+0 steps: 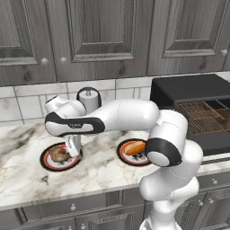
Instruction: Open the toaster oven door. Place the hotdog bun on the bottom rack in the toaster oven and place the chicken drumstick on the top rack.
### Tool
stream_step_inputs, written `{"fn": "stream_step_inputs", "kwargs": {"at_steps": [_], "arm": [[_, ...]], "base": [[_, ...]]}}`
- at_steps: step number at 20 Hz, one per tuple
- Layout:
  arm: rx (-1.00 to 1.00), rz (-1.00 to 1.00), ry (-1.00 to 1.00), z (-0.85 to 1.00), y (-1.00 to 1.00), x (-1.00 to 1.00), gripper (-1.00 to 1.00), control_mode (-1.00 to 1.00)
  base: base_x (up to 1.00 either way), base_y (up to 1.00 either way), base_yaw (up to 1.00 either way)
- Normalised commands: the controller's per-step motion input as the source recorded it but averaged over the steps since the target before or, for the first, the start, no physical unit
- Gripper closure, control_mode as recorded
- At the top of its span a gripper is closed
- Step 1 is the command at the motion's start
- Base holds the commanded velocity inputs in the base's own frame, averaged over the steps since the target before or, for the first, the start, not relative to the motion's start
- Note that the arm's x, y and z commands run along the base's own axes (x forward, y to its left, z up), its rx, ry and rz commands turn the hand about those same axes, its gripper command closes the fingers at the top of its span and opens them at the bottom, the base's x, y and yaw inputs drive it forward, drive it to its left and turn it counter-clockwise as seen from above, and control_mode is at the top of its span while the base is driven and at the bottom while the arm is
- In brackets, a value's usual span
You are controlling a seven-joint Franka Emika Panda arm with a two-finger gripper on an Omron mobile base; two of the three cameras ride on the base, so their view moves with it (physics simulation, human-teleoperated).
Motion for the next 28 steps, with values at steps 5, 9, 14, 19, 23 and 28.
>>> {"fn": "stream_step_inputs", "kwargs": {"at_steps": [5, 9, 14, 19, 23, 28], "arm": [[0.04, 0.05, -0.13, -0.45, 0.31, 0.24, -1.00, -1.00], [0.05, 0.04, -0.13, -0.24, 0.10, 0.32, -1.00, -1.00], [0.05, 0.02, -0.12, -0.19, 0.00, 0.40, -1.00, -1.00], [0.00, 0.00, -0.02, -0.50, 0.00, 0.36, -1.00, -1.00], [0.01, 0.00, -0.01, -0.36, 0.03, 0.33, -1.00, -1.00], [0.01, 0.00, -0.05, -0.16, 0.10, 0.23, -1.00, -1.00]], "base": [[0.00, 0.00, 0.00], [0.00, 0.00, 0.00], [0.00, 0.00, 0.00], [0.00, 0.00, 0.00], [0.00, 0.00, 0.00], [0.00, 0.00, 0.00]]}}
